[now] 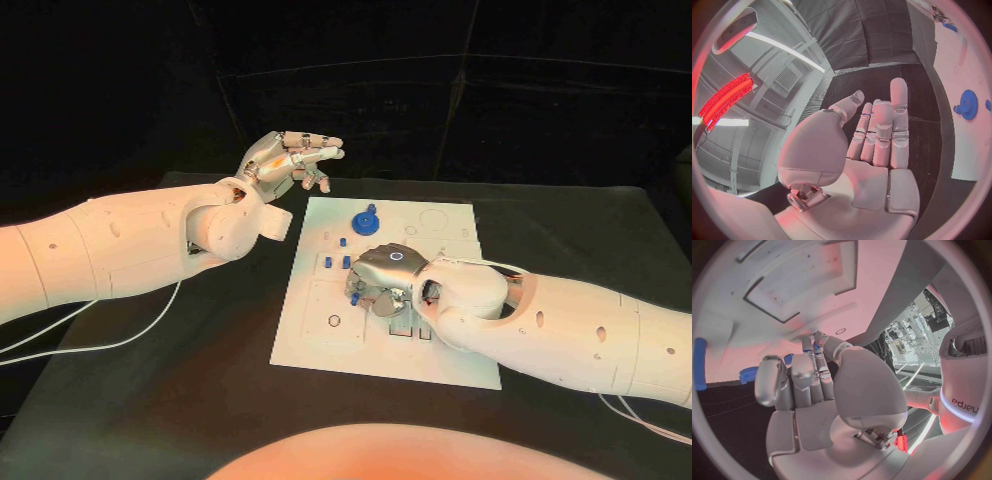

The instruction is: Assemble the parts on the task board

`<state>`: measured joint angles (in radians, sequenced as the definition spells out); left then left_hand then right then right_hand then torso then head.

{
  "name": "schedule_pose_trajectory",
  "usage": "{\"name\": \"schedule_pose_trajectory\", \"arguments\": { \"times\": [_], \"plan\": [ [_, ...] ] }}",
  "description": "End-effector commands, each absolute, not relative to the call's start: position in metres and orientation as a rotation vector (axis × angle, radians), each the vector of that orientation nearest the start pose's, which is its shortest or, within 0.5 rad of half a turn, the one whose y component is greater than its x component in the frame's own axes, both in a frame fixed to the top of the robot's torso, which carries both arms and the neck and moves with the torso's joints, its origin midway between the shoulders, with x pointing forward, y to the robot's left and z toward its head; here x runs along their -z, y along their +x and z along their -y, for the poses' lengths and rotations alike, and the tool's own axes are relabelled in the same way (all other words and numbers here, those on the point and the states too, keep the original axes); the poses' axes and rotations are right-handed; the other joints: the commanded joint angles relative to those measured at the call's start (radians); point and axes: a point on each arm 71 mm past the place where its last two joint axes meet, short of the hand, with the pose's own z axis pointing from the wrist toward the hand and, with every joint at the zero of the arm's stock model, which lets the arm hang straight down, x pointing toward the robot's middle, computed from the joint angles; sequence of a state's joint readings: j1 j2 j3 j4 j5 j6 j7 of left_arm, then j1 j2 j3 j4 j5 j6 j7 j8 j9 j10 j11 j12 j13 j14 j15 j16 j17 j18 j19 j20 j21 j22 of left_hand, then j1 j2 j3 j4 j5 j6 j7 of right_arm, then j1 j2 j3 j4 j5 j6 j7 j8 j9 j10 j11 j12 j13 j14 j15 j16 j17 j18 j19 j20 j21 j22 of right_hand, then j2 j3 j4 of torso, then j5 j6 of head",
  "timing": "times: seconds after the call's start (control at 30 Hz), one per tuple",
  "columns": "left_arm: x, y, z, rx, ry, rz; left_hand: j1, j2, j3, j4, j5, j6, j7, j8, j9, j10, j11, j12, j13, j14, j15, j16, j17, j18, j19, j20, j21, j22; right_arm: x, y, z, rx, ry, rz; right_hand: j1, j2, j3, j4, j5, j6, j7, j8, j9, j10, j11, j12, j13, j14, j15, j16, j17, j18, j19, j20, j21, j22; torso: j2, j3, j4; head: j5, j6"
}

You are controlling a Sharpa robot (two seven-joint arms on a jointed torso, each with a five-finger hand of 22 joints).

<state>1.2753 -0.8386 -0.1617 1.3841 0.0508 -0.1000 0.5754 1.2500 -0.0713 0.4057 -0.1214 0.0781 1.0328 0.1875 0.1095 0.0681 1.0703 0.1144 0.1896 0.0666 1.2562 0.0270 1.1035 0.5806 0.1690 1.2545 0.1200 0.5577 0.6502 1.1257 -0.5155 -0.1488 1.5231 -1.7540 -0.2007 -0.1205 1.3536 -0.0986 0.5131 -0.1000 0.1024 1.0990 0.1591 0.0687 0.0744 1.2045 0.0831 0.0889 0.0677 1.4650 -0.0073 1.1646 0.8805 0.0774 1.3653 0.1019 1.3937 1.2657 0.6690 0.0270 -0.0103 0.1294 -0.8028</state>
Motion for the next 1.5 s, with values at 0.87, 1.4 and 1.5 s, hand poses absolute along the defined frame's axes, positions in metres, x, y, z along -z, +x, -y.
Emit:
{"name": "schedule_pose_trajectory", "arguments": {
  "times": [0.87, 1.4, 1.5],
  "plan": [
    [0.1785, 0.5101, -0.2453, 1.691, -1.013, -1.335, -0.001, 0.006, -0.007, -0.003, -0.006, -0.005, -0.001, -0.002, -0.001, -0.008, 0.002, 0.007, -0.001, -0.009, -0.002, -0.006, -0.003, 0.014, -0.005, 0.001, -0.006, -0.002, 0.2448, 0.4133, 0.0294, -0.82, -0.692, -1.687, -0.018, -0.016, -0.018, 0.006, 0.012, -0.024, 0.002, -0.006, -0.005, -0.015, 0.007, -0.015, -0.002, 0.005, 0.011, 0.01, -0.009, -0.005, -0.004, 0.008, 0.003, 0.001, 0.001, -0.0002, 0.0001, 0.0, -0.002],
    [0.1789, 0.5104, -0.246, 1.687, -1.016, -1.338, 0.0, 0.007, -0.007, -0.004, -0.007, -0.006, -0.001, -0.002, -0.001, -0.008, 0.002, 0.008, -0.001, -0.01, -0.002, -0.007, -0.004, 0.014, -0.004, 0.001, -0.007, -0.003, 0.2467, 0.413, 0.0294, -0.803, -0.708, -1.71, -0.016, -0.012, -0.018, 0.006, 0.011, -0.01, 0.0, 0.001, -0.001, -0.004, 0.005, -0.009, 0.001, 0.004, 0.01, 0.011, -0.013, -0.005, -0.004, 0.009, 0.004, 0.002, 0.001, 0.0, -0.0001, 0.001, -0.006],
    [0.1789, 0.5106, -0.2463, 1.685, -1.017, -1.338, 0.0, 0.007, -0.007, -0.004, -0.007, -0.006, -0.001, -0.002, -0.001, -0.008, 0.002, 0.008, -0.001, -0.01, -0.002, -0.007, -0.004, 0.014, -0.004, 0.001, -0.007, -0.003, 0.2462, 0.4119, 0.0285, -0.808, -0.711, -1.708, -0.015, -0.011, -0.019, 0.005, 0.011, -0.005, -0.001, 0.003, 0.0, 0.004, 0.002, -0.005, 0.003, 0.003, 0.009, 0.013, -0.013, -0.005, -0.004, 0.009, 0.004, 0.002, 0.0, -0.0001, -0.0001, 0.001, -0.006]
  ]
}}
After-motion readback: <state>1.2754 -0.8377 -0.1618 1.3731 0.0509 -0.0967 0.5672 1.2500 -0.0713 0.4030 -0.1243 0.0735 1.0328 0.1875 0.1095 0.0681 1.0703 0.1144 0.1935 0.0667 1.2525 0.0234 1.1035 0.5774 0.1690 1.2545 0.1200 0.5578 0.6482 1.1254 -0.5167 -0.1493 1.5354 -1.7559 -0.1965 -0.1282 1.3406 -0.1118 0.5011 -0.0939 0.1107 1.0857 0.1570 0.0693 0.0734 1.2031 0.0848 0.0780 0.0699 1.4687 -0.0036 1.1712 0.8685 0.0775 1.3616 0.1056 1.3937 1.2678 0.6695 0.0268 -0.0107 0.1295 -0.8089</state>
